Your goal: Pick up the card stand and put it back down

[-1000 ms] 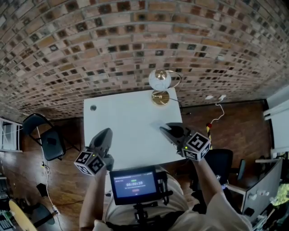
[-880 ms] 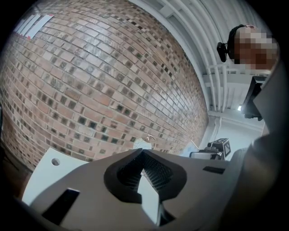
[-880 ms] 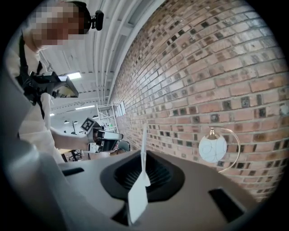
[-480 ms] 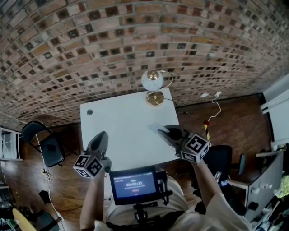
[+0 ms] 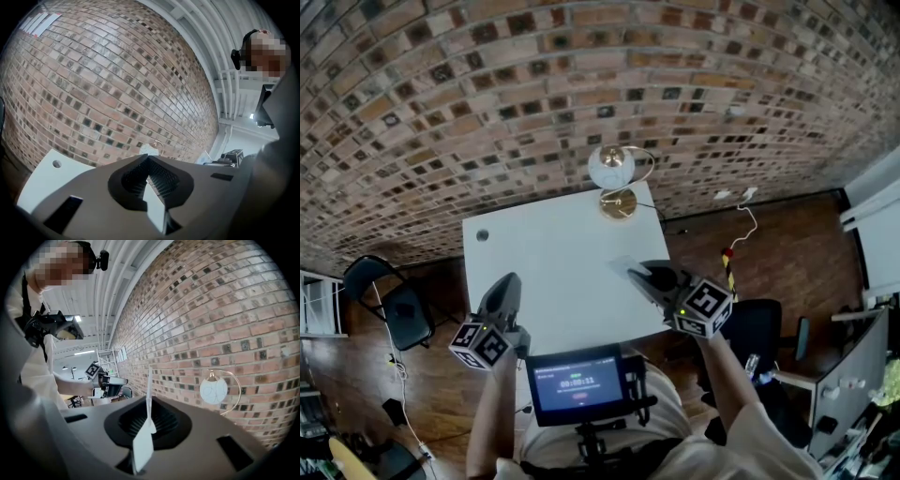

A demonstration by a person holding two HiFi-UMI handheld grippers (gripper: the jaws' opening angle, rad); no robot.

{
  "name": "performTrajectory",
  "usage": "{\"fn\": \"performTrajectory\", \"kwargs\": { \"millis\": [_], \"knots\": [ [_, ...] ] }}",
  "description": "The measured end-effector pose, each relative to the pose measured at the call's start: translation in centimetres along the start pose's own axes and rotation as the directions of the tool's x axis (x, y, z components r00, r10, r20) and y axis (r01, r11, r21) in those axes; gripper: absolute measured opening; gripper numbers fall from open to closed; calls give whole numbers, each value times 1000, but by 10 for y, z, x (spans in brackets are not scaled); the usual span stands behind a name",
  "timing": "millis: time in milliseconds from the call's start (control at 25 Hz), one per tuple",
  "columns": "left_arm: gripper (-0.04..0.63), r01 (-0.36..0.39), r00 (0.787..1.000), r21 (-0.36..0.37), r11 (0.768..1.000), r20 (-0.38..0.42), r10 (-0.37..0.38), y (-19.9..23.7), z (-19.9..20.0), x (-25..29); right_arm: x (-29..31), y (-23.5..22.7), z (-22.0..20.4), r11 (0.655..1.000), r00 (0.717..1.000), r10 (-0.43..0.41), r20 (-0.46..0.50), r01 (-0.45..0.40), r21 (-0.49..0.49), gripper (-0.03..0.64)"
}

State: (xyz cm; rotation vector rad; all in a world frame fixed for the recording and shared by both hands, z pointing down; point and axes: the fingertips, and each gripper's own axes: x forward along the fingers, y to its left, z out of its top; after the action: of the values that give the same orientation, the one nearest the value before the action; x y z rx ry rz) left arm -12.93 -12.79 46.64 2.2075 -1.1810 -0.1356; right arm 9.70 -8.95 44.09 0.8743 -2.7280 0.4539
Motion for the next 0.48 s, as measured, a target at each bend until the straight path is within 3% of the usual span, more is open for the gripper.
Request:
{"fn": "performTrajectory", "kwargs": {
  "millis": [480],
  "knots": [
    [0, -34, 999, 42, 999, -34, 36, 16, -7, 8, 21, -29, -13, 998, 999, -46, -26, 45, -33, 21]
  ]
}}
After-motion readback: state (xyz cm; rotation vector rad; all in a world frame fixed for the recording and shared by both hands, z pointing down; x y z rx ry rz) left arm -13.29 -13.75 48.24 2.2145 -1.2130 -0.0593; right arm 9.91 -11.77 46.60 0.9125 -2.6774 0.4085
